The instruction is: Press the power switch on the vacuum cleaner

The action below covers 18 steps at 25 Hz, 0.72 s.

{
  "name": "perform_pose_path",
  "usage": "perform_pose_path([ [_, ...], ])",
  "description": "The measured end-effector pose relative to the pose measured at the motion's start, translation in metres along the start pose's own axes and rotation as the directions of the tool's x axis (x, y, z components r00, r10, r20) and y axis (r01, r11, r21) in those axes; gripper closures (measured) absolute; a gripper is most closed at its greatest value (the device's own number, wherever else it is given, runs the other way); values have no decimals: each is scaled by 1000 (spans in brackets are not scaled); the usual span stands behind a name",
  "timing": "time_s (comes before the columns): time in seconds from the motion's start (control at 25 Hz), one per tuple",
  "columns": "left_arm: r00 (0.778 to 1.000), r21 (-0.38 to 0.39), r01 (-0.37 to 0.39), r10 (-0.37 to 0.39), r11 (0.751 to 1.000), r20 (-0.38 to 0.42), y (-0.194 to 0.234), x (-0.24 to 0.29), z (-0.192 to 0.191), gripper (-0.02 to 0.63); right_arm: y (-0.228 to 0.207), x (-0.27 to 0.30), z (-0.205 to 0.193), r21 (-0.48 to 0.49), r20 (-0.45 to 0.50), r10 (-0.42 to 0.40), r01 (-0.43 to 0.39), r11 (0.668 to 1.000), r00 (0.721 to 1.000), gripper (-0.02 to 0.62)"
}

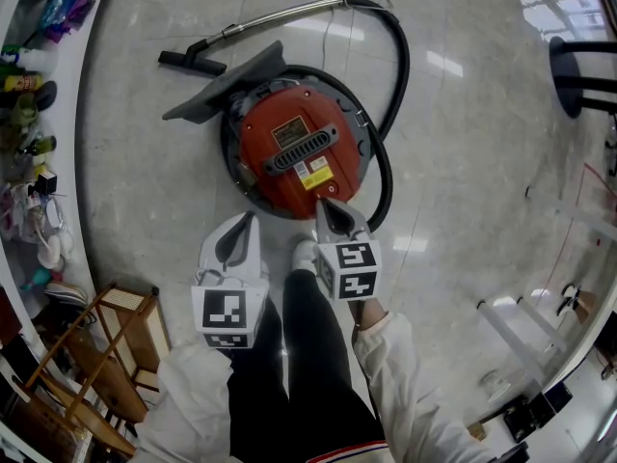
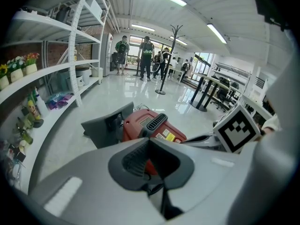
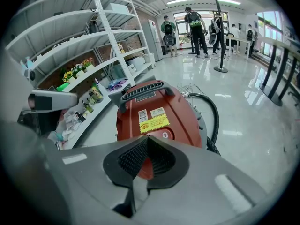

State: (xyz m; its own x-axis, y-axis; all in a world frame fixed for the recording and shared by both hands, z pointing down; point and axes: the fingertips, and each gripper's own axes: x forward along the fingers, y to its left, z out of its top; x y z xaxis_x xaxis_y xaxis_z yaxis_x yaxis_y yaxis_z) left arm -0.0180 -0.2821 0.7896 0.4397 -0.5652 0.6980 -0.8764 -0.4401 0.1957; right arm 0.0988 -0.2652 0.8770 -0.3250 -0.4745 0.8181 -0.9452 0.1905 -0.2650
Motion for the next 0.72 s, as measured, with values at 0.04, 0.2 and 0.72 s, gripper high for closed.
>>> perform_pose_path([
  [0.04,1000,0,0,0,1000,-1,0,0,0,606,0,0,1,-1,3,2,-2,1000,1000,594],
  [0.2,1000,-1,1,-1,1000,-3,0,0,0,606,1,0,0,-6,-5,3,-3,1000,1000,594],
  [0.72,1000,-5,3,-3,1000,-6,-1,3,0,606,4,0,0,-10,-8,12,-12,1000,1000,594],
])
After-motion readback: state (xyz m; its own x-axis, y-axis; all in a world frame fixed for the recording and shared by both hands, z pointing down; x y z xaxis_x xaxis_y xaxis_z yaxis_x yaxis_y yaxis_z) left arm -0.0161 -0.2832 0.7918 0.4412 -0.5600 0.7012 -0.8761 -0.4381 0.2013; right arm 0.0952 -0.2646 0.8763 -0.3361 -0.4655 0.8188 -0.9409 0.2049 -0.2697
